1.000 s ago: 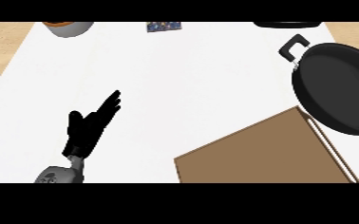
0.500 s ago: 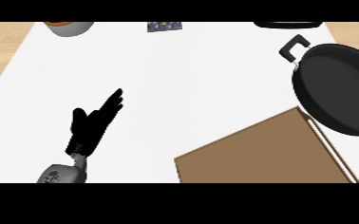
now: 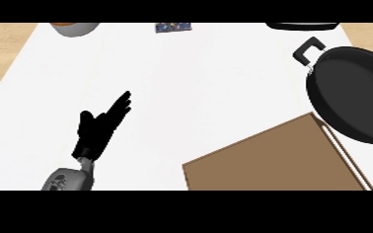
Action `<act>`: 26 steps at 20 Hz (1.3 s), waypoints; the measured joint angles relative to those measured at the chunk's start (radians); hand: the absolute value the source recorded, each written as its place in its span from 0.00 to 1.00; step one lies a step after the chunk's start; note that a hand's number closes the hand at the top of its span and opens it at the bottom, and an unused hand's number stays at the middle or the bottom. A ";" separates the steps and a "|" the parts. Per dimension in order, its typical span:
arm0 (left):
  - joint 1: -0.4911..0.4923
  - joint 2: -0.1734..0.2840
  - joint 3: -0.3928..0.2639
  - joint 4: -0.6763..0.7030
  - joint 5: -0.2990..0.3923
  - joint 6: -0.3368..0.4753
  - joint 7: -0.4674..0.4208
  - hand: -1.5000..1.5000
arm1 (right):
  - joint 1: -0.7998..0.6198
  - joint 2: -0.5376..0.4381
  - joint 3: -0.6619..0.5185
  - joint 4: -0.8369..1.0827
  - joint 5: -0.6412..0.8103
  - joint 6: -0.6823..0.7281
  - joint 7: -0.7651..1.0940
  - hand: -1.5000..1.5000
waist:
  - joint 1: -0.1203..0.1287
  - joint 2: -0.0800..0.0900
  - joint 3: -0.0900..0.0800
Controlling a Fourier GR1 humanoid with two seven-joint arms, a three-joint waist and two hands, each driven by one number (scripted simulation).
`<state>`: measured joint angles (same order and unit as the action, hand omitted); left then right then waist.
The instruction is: Pick the cupcake from the tray and place it in the pot
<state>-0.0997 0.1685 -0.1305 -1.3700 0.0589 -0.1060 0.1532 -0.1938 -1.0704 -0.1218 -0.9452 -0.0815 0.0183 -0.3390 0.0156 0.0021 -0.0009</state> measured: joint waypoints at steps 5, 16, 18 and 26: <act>-0.007 0.010 0.017 0.010 0.001 -0.017 -0.003 0.50 | -0.132 0.050 0.110 0.004 0.143 -0.032 0.114 1.00 | 0.006 0.002 0.000; -0.031 -0.022 -0.006 0.029 -0.023 -0.013 -0.010 0.50 | -0.359 0.135 0.362 0.186 0.506 -0.007 0.358 1.00 | 0.034 0.010 0.001; -0.026 -0.019 -0.007 0.034 -0.028 -0.015 -0.017 0.50 | -0.398 0.161 0.381 0.233 0.516 0.067 0.424 0.00 | 0.035 0.010 0.001; -0.025 -0.011 0.014 0.034 -0.024 -0.023 -0.018 0.50 | -0.531 0.320 0.359 0.435 0.538 0.106 0.434 0.00 | 0.021 0.009 0.003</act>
<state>-0.1247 0.1571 -0.1164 -1.3361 0.0353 -0.1291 0.1350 -0.7247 -0.7506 0.2372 -0.5101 0.4567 0.1241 0.0952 0.0363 0.0107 0.0017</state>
